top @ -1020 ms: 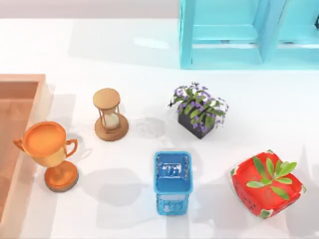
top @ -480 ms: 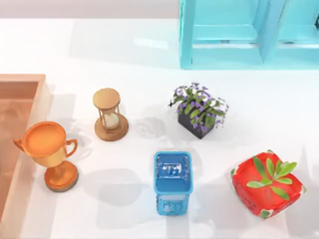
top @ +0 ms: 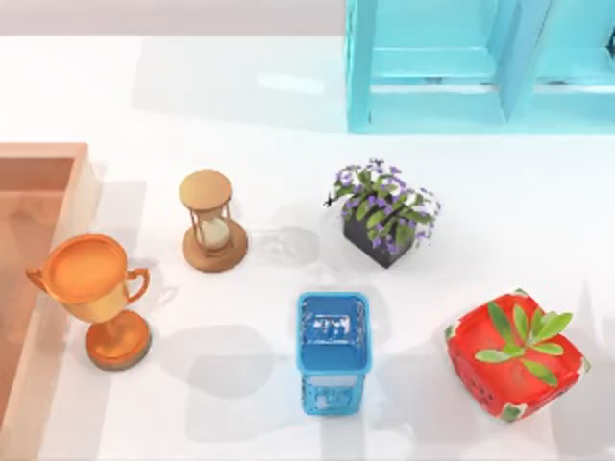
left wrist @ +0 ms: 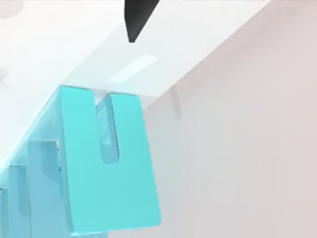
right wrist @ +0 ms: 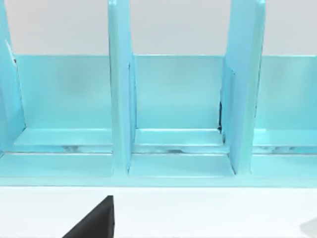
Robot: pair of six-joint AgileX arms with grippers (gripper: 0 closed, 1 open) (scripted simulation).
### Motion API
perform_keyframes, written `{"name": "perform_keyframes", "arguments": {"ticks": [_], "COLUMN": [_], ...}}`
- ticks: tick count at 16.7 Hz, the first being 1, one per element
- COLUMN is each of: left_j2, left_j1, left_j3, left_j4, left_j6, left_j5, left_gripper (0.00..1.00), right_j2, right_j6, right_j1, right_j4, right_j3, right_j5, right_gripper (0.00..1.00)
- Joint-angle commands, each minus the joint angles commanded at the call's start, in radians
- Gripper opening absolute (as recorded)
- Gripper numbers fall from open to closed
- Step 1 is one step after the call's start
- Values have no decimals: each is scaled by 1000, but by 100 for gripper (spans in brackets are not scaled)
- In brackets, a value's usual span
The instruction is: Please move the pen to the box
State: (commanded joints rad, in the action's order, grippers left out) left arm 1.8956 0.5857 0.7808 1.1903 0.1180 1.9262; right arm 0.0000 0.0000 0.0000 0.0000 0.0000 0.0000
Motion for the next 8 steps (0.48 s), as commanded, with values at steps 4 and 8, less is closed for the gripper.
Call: {"name": "perform_keyframes", "arguments": {"ticks": [4, 8], "left_j2": [0, 0], "left_j1": [0, 0], "left_j3": [0, 0], "left_j4": [0, 0], "left_j6": [0, 0], "left_j5": [0, 0], "left_gripper": [100, 100], "right_j2": [0, 0], "right_j6": [0, 0], "right_j1": [0, 0], "right_j4": [0, 0], "right_j3": [0, 0], "right_j5": [0, 0], "right_gripper": [100, 100]}}
